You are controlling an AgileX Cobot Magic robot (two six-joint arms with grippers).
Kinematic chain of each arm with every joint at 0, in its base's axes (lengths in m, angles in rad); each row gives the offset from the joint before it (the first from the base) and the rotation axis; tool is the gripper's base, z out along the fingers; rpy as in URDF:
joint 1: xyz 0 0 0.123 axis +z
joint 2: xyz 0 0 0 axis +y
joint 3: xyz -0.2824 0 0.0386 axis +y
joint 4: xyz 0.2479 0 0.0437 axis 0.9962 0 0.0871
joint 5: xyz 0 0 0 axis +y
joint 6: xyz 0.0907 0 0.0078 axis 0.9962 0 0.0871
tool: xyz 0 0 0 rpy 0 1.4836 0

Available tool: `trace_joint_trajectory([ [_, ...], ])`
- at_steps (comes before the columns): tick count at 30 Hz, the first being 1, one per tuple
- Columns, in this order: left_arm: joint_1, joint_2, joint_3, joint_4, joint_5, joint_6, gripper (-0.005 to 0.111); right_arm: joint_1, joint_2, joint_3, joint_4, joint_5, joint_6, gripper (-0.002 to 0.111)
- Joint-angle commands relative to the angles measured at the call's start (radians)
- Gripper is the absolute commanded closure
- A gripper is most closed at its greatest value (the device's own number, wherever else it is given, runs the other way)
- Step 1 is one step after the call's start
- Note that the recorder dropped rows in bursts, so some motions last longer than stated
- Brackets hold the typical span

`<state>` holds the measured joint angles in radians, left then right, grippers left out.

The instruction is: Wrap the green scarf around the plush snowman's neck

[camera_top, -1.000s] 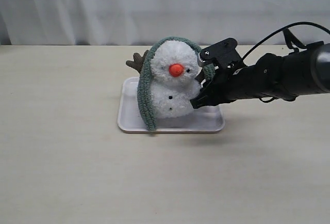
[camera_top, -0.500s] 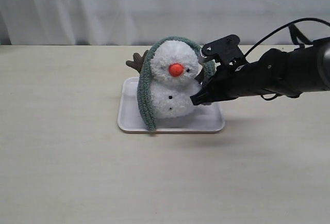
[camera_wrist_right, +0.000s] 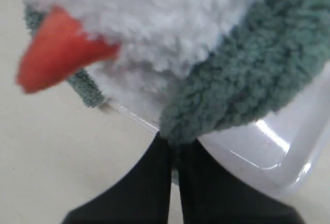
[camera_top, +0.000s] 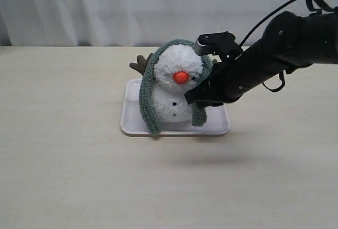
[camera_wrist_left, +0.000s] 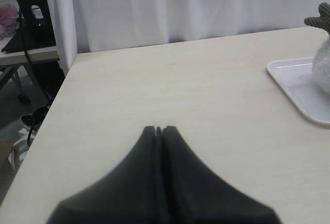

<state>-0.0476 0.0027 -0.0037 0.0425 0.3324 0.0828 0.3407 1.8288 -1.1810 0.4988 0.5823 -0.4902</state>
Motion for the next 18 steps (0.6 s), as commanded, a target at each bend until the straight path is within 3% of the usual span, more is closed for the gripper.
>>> trace_joint_trajectory([
  [1,0.001,-0.003,0.004,-0.002,-0.010,-0.001,0.107,-0.003,0.057,-0.007,-0.027,-0.040,0.082,0.104],
  [10,0.001,-0.003,0.004,-0.002,-0.010,-0.001,0.107,-0.003,0.077,-0.007,-0.020,-0.057,0.075,0.102],
  [18,0.001,-0.003,0.004,-0.002,-0.010,-0.001,0.107,-0.003,0.028,-0.016,-0.025,0.016,0.061,0.068],
])
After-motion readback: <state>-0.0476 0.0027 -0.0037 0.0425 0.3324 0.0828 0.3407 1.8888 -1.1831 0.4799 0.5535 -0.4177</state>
